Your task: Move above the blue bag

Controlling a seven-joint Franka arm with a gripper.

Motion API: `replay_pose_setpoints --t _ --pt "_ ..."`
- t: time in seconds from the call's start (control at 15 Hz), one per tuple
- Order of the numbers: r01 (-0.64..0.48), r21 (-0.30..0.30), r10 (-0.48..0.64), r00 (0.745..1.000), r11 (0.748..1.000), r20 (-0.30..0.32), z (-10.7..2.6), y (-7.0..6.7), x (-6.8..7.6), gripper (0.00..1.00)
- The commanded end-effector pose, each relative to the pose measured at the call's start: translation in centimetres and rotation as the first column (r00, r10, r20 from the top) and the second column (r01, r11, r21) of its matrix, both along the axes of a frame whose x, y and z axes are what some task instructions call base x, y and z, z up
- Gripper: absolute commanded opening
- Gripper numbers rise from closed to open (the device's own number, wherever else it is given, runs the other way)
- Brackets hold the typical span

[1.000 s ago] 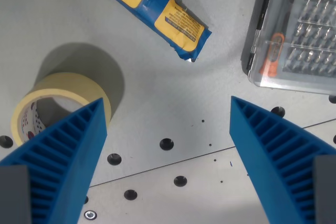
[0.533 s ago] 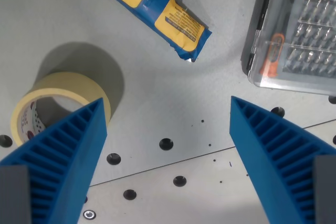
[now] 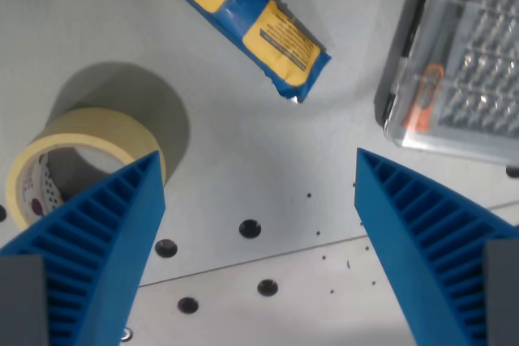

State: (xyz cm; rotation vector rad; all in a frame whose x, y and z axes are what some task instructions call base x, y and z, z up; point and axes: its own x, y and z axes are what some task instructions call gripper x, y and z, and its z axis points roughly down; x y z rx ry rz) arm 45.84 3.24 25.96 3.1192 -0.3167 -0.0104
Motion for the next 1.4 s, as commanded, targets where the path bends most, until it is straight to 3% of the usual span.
replay_pose_setpoints --t 0.07,0.47,1.4 --pt "-0.174 -0.007 0.174 0.985 0.985 -0.003 -0.5 0.2 0.8 1.00" --pt "-0.336 -0.010 0.335 0.942 0.942 -0.023 -2.0 0.5 2.0 1.00" --pt "-0.636 -0.010 0.635 0.771 0.771 -0.045 -6.6 0.9 4.7 1.00"
